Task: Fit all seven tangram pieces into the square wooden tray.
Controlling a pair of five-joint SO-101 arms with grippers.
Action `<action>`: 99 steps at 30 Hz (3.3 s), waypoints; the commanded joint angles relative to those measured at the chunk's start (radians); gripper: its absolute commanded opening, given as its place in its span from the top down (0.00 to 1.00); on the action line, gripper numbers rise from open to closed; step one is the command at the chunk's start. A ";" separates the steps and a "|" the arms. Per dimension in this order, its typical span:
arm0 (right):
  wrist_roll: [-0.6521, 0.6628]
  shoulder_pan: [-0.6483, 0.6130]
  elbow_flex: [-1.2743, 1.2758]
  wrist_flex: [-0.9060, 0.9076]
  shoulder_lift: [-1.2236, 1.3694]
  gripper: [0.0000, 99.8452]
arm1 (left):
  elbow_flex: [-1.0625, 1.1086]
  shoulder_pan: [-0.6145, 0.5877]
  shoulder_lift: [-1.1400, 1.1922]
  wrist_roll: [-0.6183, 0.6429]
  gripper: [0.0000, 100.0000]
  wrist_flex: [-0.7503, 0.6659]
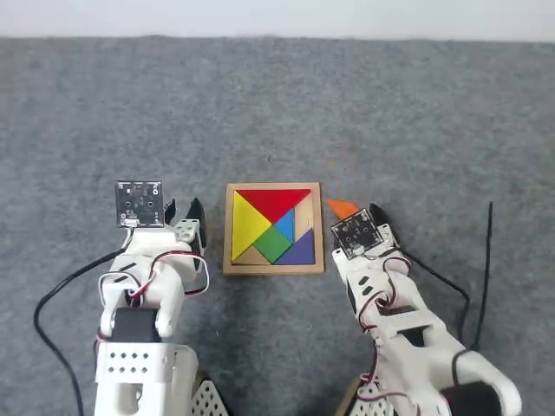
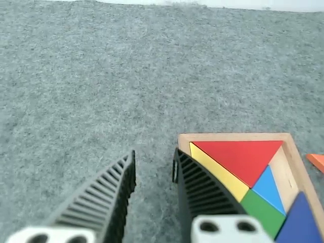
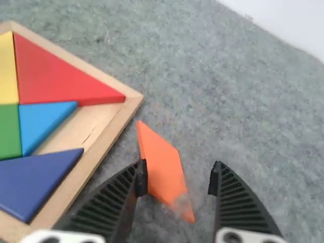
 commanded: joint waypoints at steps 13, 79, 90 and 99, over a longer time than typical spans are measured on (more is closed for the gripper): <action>-0.241 0.031 -0.080 0.320 -0.242 0.88 | -0.007 -0.003 -0.018 -0.009 0.87 -0.003; 0.196 -0.016 -0.942 1.023 0.544 0.88 | -0.007 0.005 -0.018 -0.009 0.87 -0.005; 0.155 0.056 -0.944 1.075 0.476 0.91 | -0.007 0.005 -0.018 -0.009 0.87 -0.008; 0.137 0.031 -0.944 1.356 0.236 0.91 | -0.007 0.005 -0.017 -0.009 0.87 -0.008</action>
